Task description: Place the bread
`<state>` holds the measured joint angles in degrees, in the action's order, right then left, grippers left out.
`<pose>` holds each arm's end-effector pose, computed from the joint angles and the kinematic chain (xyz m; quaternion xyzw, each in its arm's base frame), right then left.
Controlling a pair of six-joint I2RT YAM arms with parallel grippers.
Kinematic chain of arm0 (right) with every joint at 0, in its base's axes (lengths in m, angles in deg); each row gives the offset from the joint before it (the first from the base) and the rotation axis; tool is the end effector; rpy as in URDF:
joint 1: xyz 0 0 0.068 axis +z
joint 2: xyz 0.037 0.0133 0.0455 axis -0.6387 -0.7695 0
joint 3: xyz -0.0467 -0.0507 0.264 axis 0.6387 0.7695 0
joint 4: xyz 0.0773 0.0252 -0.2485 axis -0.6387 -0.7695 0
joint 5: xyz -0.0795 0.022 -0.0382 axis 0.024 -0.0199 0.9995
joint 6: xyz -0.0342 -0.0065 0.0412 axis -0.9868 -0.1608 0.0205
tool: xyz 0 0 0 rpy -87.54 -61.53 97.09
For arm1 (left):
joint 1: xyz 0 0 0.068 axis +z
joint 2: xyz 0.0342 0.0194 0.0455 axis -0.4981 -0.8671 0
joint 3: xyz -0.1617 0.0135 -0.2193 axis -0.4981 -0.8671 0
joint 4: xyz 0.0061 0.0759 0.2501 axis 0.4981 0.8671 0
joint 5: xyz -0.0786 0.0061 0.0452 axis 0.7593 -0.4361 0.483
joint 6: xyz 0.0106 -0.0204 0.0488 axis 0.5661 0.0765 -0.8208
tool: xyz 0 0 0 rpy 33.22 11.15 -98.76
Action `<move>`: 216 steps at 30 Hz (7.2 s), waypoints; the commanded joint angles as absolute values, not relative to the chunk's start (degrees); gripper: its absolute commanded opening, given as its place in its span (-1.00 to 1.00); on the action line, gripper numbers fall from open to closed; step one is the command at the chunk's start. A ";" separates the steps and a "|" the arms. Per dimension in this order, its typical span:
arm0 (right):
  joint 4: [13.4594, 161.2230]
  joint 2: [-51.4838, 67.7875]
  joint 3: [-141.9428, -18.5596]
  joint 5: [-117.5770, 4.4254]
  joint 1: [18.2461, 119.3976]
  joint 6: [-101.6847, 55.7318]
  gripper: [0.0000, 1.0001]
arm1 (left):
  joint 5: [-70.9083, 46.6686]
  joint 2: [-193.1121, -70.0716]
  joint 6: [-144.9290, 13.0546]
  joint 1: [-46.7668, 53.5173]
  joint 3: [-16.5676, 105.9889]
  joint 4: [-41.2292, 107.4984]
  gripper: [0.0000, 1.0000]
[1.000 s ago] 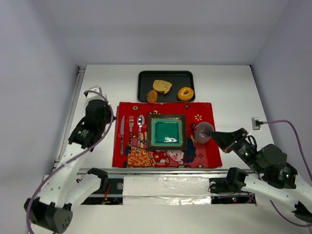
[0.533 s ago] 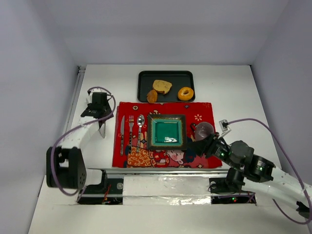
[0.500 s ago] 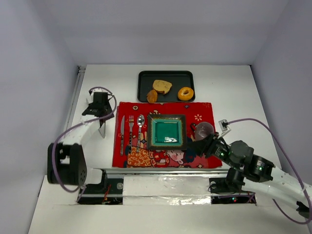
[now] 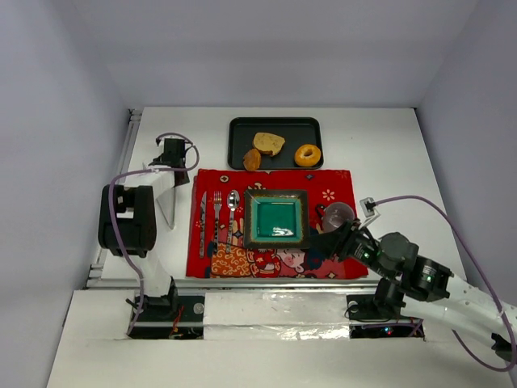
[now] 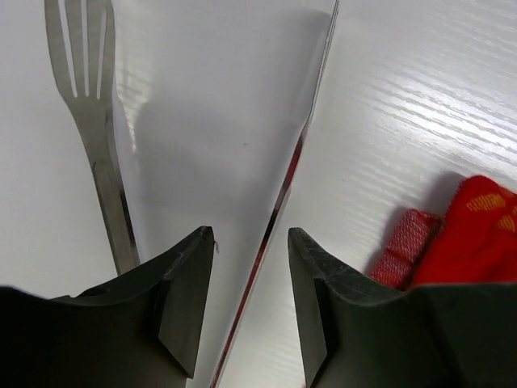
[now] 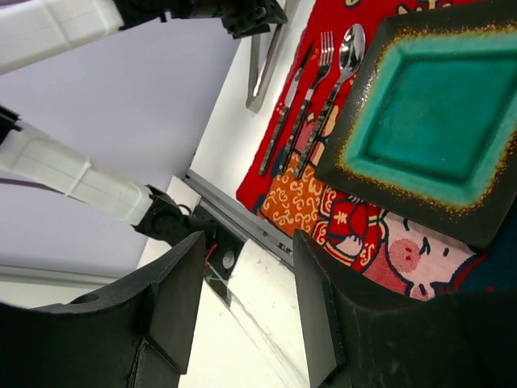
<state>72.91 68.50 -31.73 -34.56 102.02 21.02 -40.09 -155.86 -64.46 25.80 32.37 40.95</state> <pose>0.0623 0.0997 0.2775 0.0057 0.7568 0.4874 0.4354 0.3661 -0.0140 0.1861 -0.1360 0.9042 0.1011 0.3921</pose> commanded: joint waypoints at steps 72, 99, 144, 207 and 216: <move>146.28 -3.75 -57.88 -66.50 102.19 29.44 0.94 | 29.45 -89.67 -8.62 23.02 -0.65 -20.65 -1.00; 120.58 8.72 -56.37 -56.43 101.66 22.16 -0.21 | 31.83 -87.12 -23.18 22.49 3.11 -0.22 0.68; 49.53 -15.44 -92.33 -46.65 80.48 -4.21 0.12 | 0.71 -80.27 -55.10 17.39 6.29 42.36 0.74; 64.64 14.71 -62.17 -45.42 85.87 7.31 0.13 | 2.82 -82.90 -55.02 17.31 5.85 41.21 0.71; 63.42 -2.16 -78.95 -52.54 72.93 0.62 0.10 | 2.91 -81.24 -55.02 17.31 5.76 40.95 0.71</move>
<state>62.66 0.07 -72.97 -50.63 74.74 4.40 2.08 -82.21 -54.93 16.88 6.23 44.06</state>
